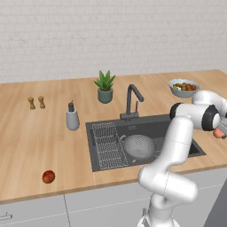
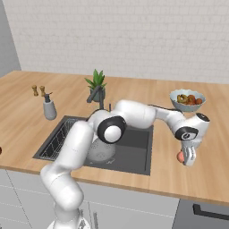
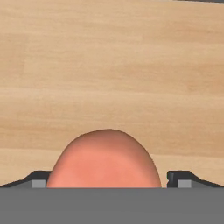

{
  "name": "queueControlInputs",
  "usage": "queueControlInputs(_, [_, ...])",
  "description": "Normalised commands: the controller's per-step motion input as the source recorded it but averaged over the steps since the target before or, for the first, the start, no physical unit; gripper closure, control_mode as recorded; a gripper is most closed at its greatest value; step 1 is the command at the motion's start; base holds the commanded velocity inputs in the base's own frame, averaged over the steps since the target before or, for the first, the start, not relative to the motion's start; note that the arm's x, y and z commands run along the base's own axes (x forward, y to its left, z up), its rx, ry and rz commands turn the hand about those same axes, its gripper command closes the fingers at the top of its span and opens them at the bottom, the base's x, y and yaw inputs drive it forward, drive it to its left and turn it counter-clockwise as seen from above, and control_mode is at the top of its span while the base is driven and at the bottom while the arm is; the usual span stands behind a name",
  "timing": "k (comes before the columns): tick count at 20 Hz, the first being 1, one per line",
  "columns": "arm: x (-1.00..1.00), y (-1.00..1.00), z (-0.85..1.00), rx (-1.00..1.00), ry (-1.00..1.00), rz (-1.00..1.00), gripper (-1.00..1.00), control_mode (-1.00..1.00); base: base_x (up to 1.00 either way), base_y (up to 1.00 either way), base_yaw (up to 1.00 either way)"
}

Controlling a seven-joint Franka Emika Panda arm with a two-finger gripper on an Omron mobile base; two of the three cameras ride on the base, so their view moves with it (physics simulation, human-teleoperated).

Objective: Put the colander in the sink, put the peach, apple in the colander, and turn on the sink faucet and pour water over the colander.

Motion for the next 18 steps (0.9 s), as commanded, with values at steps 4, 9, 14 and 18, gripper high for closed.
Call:
queueControlInputs(4, [0.0, 0.06, -0.22, 0.0, -0.09, 0.0, 1.0, -1.0, 0.0, 0.0, 0.0])
queueControlInputs(9, [-0.04, 0.13, -0.16, 0.0, -0.1, 0.0, 1.0, -1.0, 0.0, 0.0, 0.0])
queueControlInputs(14, [-0.01, 0.34, 0.05, 0.0, -0.11, 0.06, 1.0, -1.0, 0.0, 0.0, 0.0])
queueControlInputs(18, [-0.01, 0.64, 0.37, -0.03, -0.05, 0.1, 1.0, -1.0, 0.0, 0.0, 0.0])
